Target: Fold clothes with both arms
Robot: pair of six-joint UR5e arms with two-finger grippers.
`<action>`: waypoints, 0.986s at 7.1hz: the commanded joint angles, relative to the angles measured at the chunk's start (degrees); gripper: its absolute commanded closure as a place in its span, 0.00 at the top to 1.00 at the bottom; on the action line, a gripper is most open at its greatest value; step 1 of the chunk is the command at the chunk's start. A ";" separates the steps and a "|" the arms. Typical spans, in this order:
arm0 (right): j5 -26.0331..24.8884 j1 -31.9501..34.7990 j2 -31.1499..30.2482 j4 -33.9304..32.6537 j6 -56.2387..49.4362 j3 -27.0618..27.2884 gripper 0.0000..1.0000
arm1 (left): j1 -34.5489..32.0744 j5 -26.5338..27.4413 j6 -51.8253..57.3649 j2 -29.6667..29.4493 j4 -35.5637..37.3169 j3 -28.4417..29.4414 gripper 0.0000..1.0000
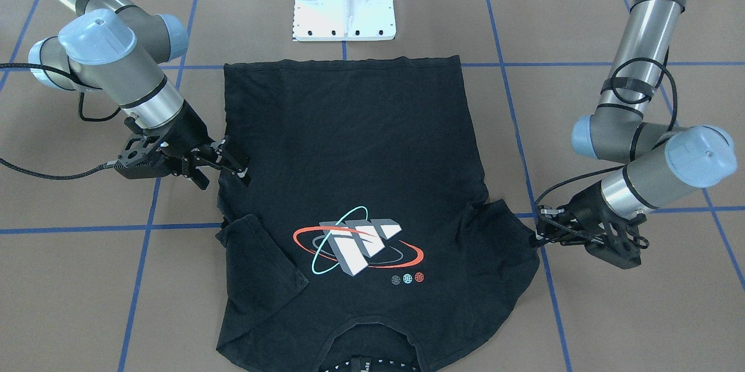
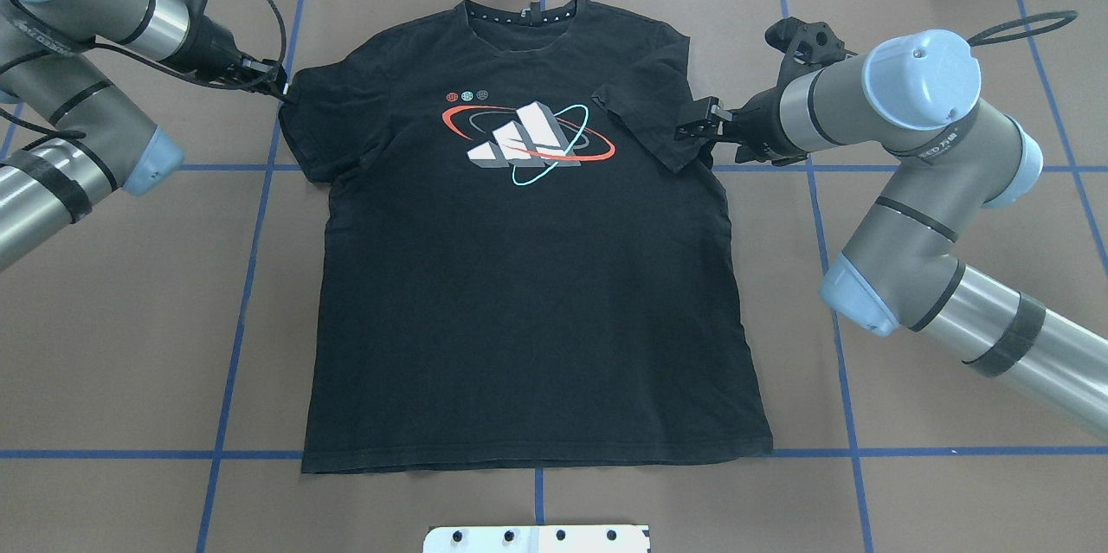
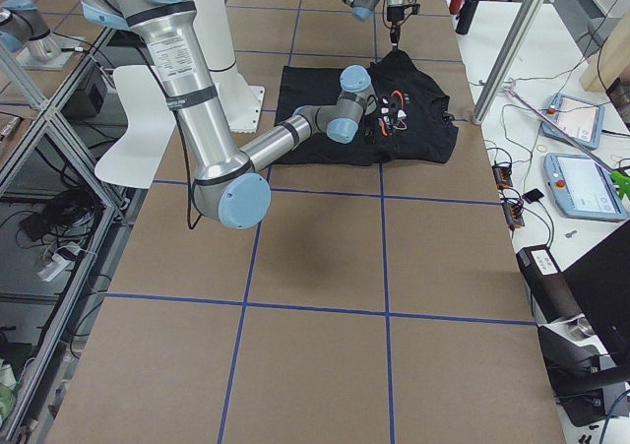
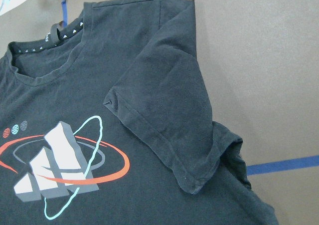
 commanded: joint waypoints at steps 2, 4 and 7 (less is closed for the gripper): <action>0.00 0.05 0.00 0.00 0.00 0.00 1.00 | 3.63 4.48 -15.03 -5.81 3.86 -1.66 0.00; -0.09 -0.03 -0.44 0.00 -0.09 -0.09 1.00 | 7.34 11.37 -17.90 -8.45 4.04 -1.14 0.00; -0.09 -0.03 -0.53 0.00 -0.09 -0.26 1.00 | 10.58 17.95 -19.65 -12.31 6.76 0.78 0.00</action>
